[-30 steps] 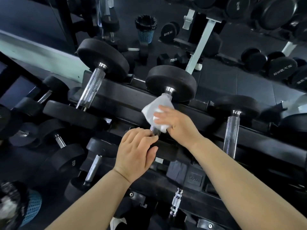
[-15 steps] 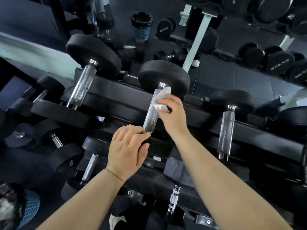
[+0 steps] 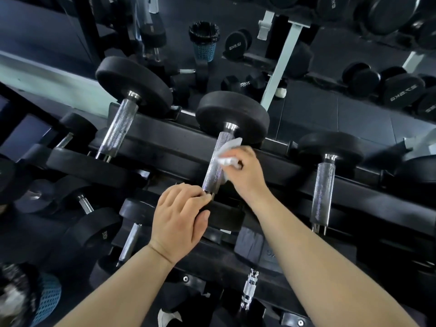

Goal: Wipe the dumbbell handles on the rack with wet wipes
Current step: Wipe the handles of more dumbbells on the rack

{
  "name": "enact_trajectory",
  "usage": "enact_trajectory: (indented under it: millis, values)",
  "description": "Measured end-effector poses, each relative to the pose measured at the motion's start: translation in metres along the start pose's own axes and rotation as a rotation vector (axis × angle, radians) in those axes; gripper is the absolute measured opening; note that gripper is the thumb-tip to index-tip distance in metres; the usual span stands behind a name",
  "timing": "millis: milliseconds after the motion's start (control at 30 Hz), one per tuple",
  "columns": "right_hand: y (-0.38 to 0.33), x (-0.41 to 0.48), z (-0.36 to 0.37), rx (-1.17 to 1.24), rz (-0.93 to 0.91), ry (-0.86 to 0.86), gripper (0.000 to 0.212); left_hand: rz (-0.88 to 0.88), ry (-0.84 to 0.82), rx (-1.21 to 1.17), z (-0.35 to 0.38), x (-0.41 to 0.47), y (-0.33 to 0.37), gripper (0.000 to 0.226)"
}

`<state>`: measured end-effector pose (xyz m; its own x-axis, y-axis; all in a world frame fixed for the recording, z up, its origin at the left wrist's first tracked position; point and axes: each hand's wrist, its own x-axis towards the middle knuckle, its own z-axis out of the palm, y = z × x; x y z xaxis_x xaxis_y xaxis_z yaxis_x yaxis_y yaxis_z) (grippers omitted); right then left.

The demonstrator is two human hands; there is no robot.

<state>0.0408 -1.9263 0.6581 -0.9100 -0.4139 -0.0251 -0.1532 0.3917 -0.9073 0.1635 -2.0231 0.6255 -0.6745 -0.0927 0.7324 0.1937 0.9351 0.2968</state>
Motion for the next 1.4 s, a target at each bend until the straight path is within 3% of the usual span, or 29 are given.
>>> enact_trajectory:
  millis: [167,367,533,567,667,767,833,967,1133,1300,1400]
  values:
    - [0.006,-0.019,-0.005,0.019,-0.035,-0.252,0.019,0.011,0.001,0.000,-0.001,0.001,0.000,0.033]
    - [-0.001,0.002,-0.002,0.050,0.024,0.002,0.012,0.006,-0.003,0.011,0.000,0.000,-0.001,0.034]
    - [0.002,-0.025,-0.009,-0.017,-0.032,-0.374,0.017,0.004,0.004,0.009,0.001,-0.001,0.000,0.033]
    - [0.002,-0.021,-0.012,-0.046,-0.054,-0.348,0.021,0.006,0.005,0.011,0.001,-0.001,0.000,0.033]
    - [-0.006,0.005,-0.016,-0.135,-0.119,-0.030,0.024,0.002,0.006,0.026,0.001,-0.002,0.000,0.033]
    - [-0.005,0.014,-0.008,-0.339,-0.314,-0.063,0.020,0.006,0.011,0.022,0.001,-0.002,0.000,0.033]
    - [0.008,0.005,-0.003,-0.511,-0.490,-0.132,0.031,0.010,0.018,0.007,0.002,-0.002,-0.001,0.033]
    - [0.014,-0.002,-0.005,-0.614,-0.666,-0.290,0.036,0.014,0.030,0.003,0.003,-0.001,-0.001,0.033]
    - [-0.002,0.017,-0.002,-0.631,-0.534,-0.258,0.031,0.011,0.016,-0.010,0.003,-0.002,-0.002,0.032]
    - [-0.003,-0.001,-0.012,-0.703,-0.710,-0.456,0.043,0.013,0.032,-0.004,0.002,-0.001,-0.001,0.033]
    - [-0.008,0.014,-0.012,-0.692,-0.534,-0.332,0.049,0.000,0.013,0.000,0.000,0.000,-0.001,0.033]
